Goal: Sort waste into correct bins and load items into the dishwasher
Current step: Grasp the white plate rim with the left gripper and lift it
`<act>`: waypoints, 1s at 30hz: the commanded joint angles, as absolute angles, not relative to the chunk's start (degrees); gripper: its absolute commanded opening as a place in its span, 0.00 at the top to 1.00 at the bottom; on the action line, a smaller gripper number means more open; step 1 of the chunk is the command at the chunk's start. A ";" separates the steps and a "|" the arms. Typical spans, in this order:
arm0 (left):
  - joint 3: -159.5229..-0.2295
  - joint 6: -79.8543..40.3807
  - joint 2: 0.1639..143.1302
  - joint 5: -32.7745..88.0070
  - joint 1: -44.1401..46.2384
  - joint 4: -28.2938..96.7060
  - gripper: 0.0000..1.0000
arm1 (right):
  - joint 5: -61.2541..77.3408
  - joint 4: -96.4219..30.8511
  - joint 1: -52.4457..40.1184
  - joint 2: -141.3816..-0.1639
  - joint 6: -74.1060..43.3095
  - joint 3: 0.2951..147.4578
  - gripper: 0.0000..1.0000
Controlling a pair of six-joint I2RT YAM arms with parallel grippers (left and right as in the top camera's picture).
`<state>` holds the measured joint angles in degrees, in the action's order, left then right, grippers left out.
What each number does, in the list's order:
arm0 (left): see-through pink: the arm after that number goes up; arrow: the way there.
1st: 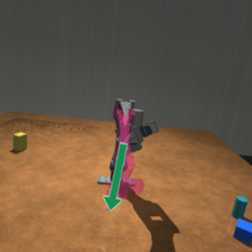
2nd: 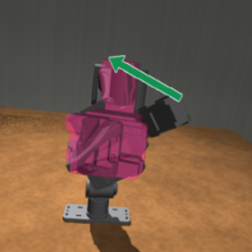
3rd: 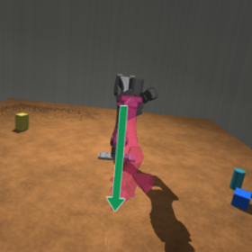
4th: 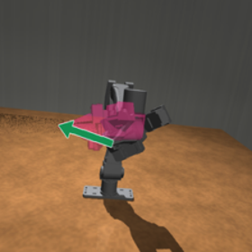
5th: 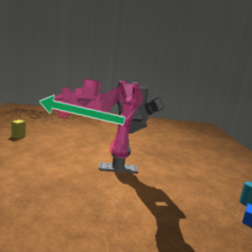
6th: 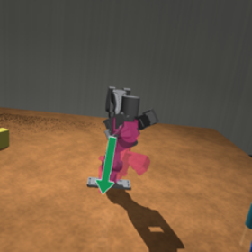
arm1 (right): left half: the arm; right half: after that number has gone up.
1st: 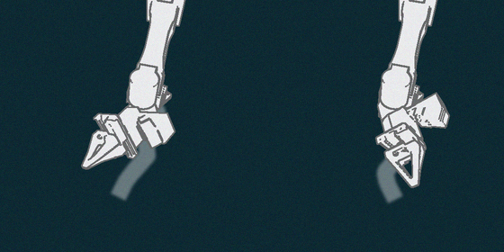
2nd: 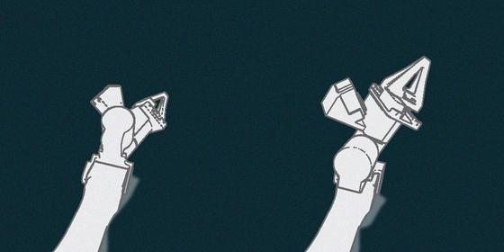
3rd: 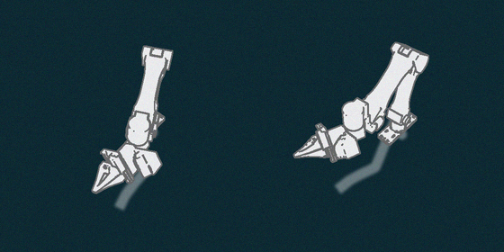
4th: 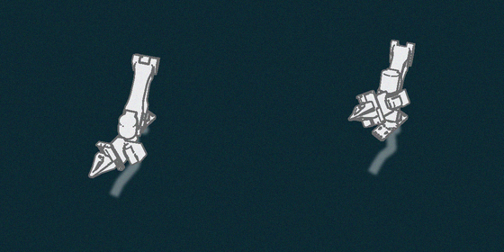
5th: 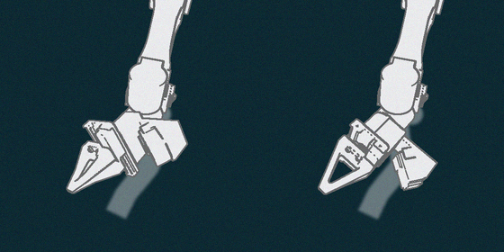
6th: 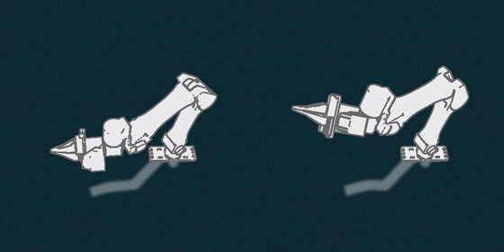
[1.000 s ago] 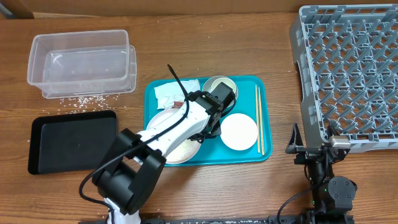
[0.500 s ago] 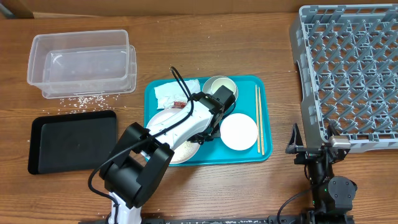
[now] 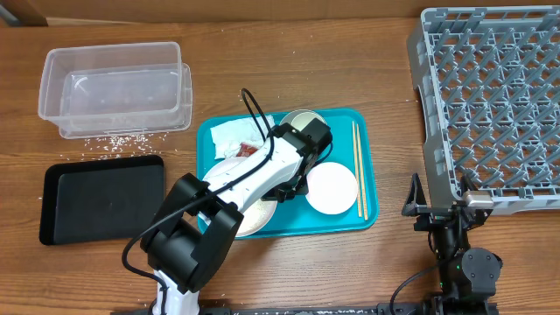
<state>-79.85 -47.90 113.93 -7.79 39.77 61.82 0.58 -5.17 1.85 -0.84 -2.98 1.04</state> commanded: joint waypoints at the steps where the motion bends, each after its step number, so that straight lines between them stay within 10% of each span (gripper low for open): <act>1: -83.77 -48.88 114.93 -8.51 39.88 64.34 0.96 | 0.03 -4.84 2.00 -0.16 -2.79 0.47 0.00; 30: -98.87 -48.90 114.59 -12.40 32.47 86.74 0.96 | 0.03 -4.84 2.00 -0.16 -2.79 0.47 0.00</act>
<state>-96.51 -48.07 114.26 -9.47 33.71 85.45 0.56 -5.19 1.85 -0.84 -2.96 1.04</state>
